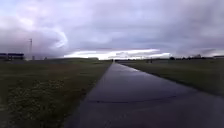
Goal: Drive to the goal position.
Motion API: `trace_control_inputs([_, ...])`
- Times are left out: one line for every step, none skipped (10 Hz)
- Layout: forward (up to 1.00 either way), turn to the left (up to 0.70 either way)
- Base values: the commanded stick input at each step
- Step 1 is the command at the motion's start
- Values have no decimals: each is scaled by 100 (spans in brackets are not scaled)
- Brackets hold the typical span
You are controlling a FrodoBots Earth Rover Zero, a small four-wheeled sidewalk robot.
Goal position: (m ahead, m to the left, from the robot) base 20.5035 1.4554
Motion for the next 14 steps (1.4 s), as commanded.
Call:
trace_control_inputs([0,-45])
trace_control_inputs([0,-45])
trace_control_inputs([0,-45])
trace_control_inputs([0,-45])
trace_control_inputs([0,-45])
trace_control_inputs([0,-45])
trace_control_inputs([0,-45])
trace_control_inputs([0,-45])
trace_control_inputs([0,-45])
trace_control_inputs([0,-45])
trace_control_inputs([0,-45])
trace_control_inputs([0,-45])
trace_control_inputs([0,-45])
trace_control_inputs([0,-45])
